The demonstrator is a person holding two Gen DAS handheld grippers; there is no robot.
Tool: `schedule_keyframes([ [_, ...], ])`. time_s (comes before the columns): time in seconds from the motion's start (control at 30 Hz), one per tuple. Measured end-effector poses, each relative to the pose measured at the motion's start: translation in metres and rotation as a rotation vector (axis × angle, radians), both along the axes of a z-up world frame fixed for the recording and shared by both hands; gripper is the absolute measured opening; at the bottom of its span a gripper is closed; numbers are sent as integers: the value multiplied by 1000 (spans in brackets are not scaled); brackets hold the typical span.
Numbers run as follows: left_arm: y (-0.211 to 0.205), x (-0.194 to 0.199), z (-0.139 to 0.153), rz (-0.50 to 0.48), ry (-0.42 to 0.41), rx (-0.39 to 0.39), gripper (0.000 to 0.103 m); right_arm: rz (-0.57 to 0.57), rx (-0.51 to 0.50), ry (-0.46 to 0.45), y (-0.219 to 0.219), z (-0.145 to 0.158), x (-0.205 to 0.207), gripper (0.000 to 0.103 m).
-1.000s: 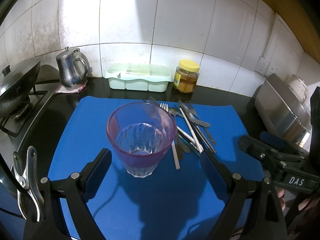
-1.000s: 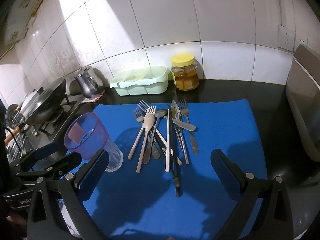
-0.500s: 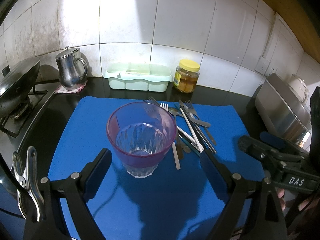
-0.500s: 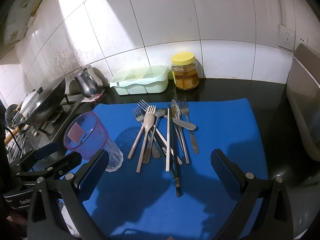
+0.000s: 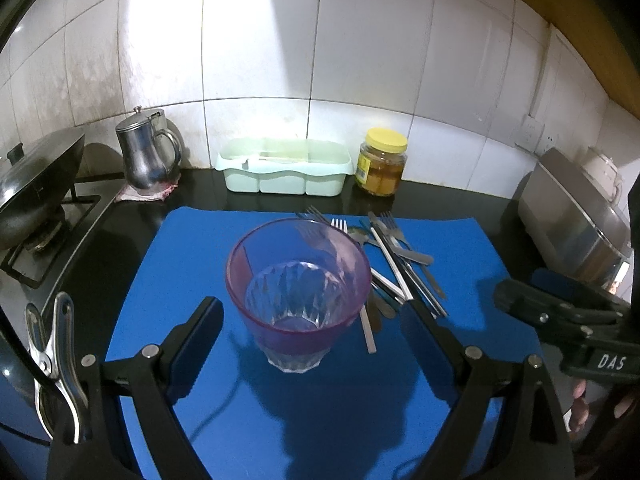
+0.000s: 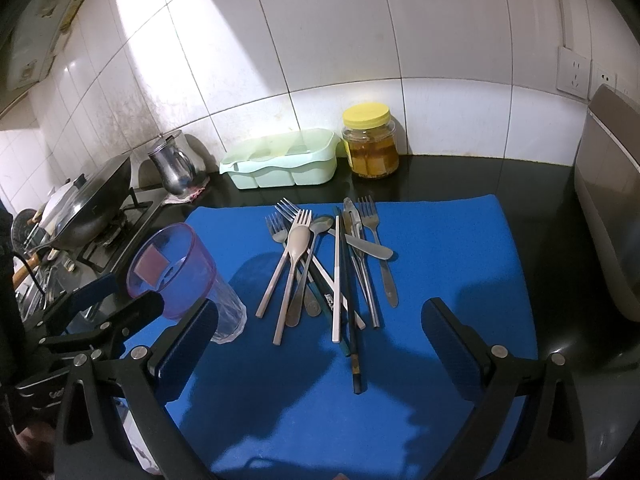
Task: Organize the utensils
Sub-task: 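Grasp the purple-rimmed glass cup with the left gripper and lift it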
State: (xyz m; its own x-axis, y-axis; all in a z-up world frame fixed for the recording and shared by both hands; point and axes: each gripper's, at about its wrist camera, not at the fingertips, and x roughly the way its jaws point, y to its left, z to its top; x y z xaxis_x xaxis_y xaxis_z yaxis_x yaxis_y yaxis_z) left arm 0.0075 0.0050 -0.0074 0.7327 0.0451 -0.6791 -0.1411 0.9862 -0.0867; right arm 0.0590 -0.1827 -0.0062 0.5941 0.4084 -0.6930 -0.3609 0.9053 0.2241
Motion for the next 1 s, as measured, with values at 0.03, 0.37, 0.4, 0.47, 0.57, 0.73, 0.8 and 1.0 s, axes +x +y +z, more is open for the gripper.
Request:
schedule_keyframes([
  [0.03, 1, 1, -1, -2, -4, 2, 93, -2, 1, 1, 0, -1, -1, 103],
  [0.37, 5, 11, -13, -43, -53, 36, 94, -5, 2, 17, -1, -2, 8, 103],
  [0.4, 5, 13, -15, -47, -58, 45, 94, -4, 2, 21, 0, -2, 9, 103],
  [0.47, 5, 16, -18, -50, -74, 56, 94, -5, 5, 28, -1, -2, 10, 103],
  [0.57, 7, 20, -22, -60, -107, 51, 94, -8, 6, 35, -1, -2, 14, 103],
  [0.73, 4, 25, -23, -71, -181, 91, 94, -18, 6, 49, -3, -4, 18, 103],
  [0.8, 2, 29, -26, -81, -201, 106, 94, -21, 4, 53, -2, -4, 20, 103],
  [1.0, 5, 34, -47, -85, -206, 74, 91, -22, -12, 57, -2, -4, 22, 103],
])
